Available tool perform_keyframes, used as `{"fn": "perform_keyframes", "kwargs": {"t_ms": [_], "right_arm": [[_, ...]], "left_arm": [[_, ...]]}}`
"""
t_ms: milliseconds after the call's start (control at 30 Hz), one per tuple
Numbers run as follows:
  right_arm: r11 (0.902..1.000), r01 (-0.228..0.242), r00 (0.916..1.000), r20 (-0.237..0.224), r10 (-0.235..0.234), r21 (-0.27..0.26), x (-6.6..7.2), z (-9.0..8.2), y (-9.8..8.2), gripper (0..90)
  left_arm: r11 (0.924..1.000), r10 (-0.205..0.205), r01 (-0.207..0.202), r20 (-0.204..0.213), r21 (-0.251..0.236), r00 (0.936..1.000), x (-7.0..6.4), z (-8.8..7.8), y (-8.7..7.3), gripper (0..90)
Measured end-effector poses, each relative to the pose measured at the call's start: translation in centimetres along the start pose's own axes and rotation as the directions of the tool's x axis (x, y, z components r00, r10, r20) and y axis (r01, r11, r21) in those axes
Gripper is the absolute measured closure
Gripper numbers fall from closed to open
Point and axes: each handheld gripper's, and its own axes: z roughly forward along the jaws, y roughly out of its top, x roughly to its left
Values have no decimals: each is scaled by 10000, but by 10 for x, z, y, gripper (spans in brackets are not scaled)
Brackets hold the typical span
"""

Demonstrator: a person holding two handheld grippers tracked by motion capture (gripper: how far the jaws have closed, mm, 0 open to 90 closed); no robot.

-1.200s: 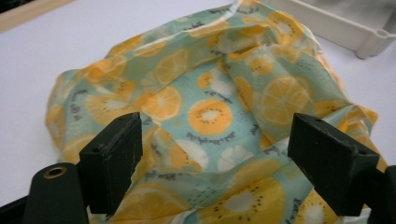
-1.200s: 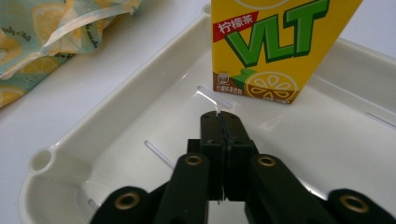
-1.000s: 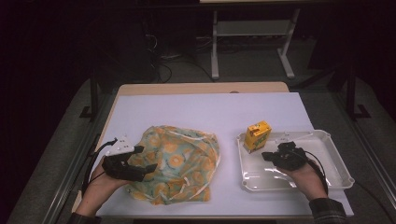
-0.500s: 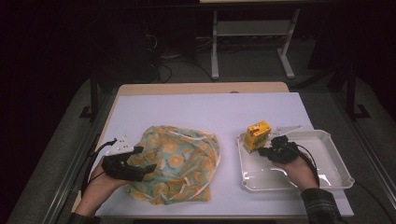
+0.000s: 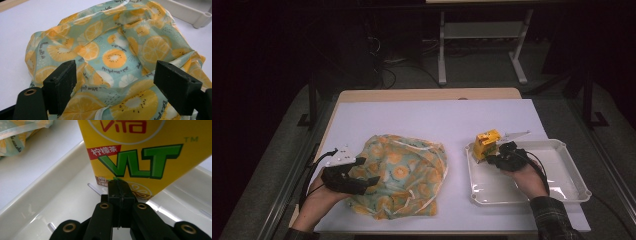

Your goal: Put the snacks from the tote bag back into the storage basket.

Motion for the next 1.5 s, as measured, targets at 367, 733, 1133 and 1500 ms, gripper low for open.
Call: {"fn": "perform_keyframes", "kwargs": {"t_ms": [367,733,1133,1500], "right_arm": [[10000,62,9999,100,-62,-57,0,3,3,900],[9998,181,9997,160,-179,-79,2,7,7,900],[9999,160,9995,-271,-158,41,5,3,1,801],[9990,39,9983,-584,-65,-443,13,-11,2,540]], "left_arm": [[9998,173,-173,5,105,9998,0,1,0,181],[9998,136,-136,4,116,9999,0,1,0,181],[9995,158,-160,61,259,9999,-1,3,1,181],[9993,228,-230,87,304,9997,-1,3,-1,181]]}}
